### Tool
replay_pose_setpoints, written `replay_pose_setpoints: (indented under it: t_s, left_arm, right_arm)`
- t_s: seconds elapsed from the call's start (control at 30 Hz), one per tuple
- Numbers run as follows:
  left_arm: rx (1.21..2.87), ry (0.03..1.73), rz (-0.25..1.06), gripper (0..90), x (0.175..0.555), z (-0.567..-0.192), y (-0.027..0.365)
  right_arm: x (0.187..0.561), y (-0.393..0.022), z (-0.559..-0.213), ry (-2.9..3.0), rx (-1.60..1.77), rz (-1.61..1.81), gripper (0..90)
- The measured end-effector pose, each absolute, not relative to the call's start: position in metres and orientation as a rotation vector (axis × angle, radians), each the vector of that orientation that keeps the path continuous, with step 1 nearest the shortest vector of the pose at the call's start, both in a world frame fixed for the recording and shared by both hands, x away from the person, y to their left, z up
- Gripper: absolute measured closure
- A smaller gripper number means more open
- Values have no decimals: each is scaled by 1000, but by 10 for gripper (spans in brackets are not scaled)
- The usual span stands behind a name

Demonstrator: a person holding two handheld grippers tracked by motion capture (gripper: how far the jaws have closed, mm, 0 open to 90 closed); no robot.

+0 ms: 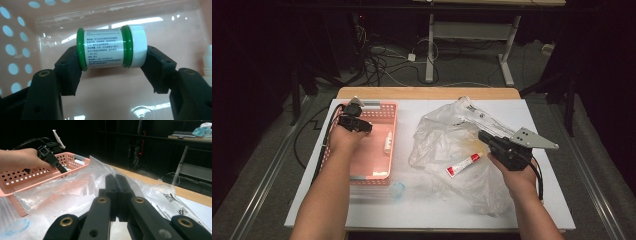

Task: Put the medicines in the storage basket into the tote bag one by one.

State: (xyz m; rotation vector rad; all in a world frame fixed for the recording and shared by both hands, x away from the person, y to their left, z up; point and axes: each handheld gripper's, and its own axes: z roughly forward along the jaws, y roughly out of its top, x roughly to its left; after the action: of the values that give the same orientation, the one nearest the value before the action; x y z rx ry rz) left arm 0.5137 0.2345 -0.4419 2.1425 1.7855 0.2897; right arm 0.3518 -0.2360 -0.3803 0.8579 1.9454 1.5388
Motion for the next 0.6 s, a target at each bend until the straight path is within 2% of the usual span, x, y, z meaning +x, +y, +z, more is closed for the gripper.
replay_pose_setpoints:
  t_s: [0.37, 0.6]
  left_arm:
    - [2110, 1776, 304, 346, 521, -445, 235]
    - [2158, 1756, 322, 351, 515, -442, 232]
  right_arm:
    - [353, -236, -382, 1947, 865, 1537, 900]
    - [354, -236, -382, 1949, 867, 1536, 900]
